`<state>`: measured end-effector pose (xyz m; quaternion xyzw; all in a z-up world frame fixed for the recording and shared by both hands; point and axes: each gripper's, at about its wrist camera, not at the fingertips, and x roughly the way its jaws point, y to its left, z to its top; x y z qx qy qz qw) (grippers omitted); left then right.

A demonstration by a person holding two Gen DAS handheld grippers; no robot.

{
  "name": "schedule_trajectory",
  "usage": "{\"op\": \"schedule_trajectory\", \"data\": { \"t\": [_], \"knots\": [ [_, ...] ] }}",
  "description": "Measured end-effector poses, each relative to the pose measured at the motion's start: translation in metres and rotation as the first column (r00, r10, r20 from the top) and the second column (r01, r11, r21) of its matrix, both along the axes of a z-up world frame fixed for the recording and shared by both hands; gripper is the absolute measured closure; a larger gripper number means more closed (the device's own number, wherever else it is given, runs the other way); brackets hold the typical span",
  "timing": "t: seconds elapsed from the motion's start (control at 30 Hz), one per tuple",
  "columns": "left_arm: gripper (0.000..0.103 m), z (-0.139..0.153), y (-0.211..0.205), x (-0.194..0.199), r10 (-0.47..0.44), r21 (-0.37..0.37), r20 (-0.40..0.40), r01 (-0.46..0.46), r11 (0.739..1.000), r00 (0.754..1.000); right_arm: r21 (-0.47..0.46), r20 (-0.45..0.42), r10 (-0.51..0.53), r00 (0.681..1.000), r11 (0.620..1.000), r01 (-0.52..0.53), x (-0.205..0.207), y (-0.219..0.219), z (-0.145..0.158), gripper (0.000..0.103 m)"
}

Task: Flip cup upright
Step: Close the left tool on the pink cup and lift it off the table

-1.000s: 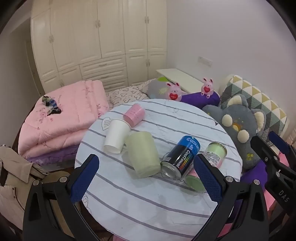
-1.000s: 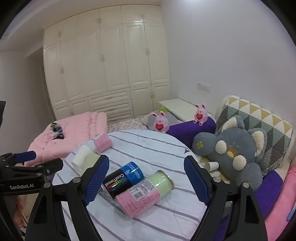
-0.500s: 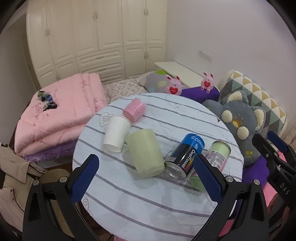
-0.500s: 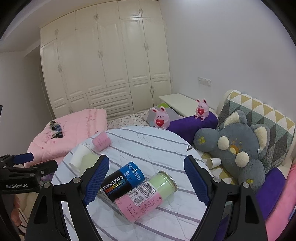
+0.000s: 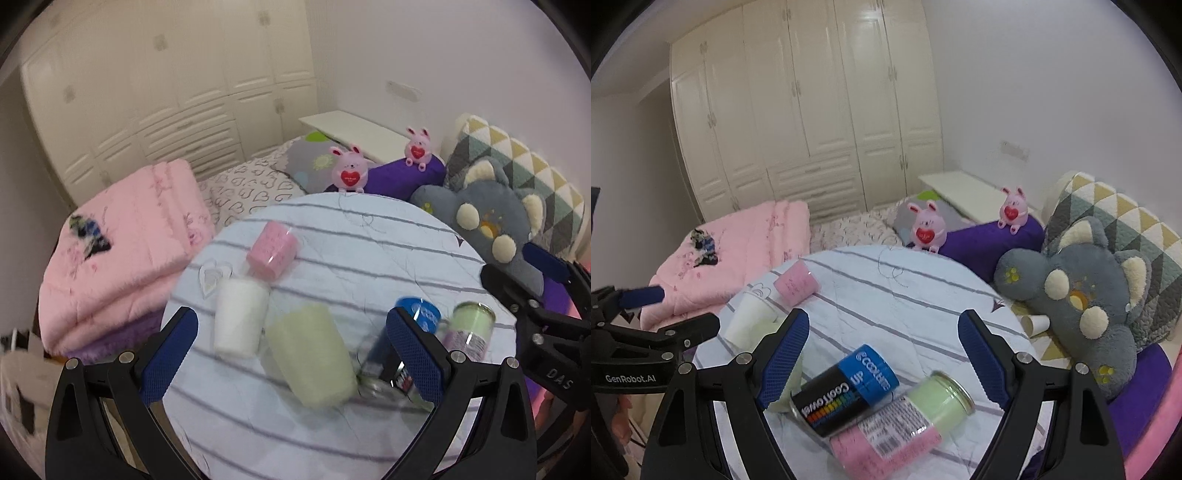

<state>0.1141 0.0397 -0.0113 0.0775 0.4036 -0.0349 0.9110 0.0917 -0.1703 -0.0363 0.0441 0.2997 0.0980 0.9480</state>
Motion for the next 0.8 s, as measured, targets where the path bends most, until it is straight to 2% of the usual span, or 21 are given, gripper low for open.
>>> {"op": "schedule_trajectory", "data": {
  "t": [0.23, 0.3, 0.43, 0.6, 0.73, 0.8],
  "knots": [
    [0.0, -0.018, -0.002, 0.072, -0.097, 0.009, -0.099, 0.098, 0.995, 0.99, 0.014, -0.108, -0.015, 0.994, 1.0, 0.016, 0.054, 0.009, -0.014, 0.019],
    [0.0, -0.032, -0.003, 0.094, -0.13, 0.049, -0.146, 0.138, 0.989, 0.981, 0.022, -0.141, -0.023, 0.99, 0.999, 0.026, 0.069, 0.01, -0.02, 0.019],
    [0.0, -0.059, -0.004, 0.127, -0.128, 0.125, -0.232, 0.16, 0.979, 0.964, 0.071, -0.24, -0.022, 0.971, 0.997, 0.04, 0.098, 0.007, -0.035, 0.019],
    [0.0, -0.083, -0.004, 0.161, -0.147, 0.097, -0.319, 0.187, 0.978, 0.936, 0.072, -0.319, -0.034, 0.947, 0.996, 0.06, 0.126, 0.014, -0.053, 0.019],
    [0.0, -0.104, -0.003, 0.183, -0.153, 0.108, -0.363, 0.204, 0.973, 0.919, 0.079, -0.345, -0.031, 0.938, 0.995, 0.062, 0.138, 0.016, -0.061, 0.019],
    [0.0, -0.114, -0.001, 0.192, -0.156, 0.096, -0.402, 0.211, 0.973, 0.902, 0.084, -0.348, -0.03, 0.937, 0.995, 0.063, 0.141, 0.016, -0.065, 0.019]
  ]
}}
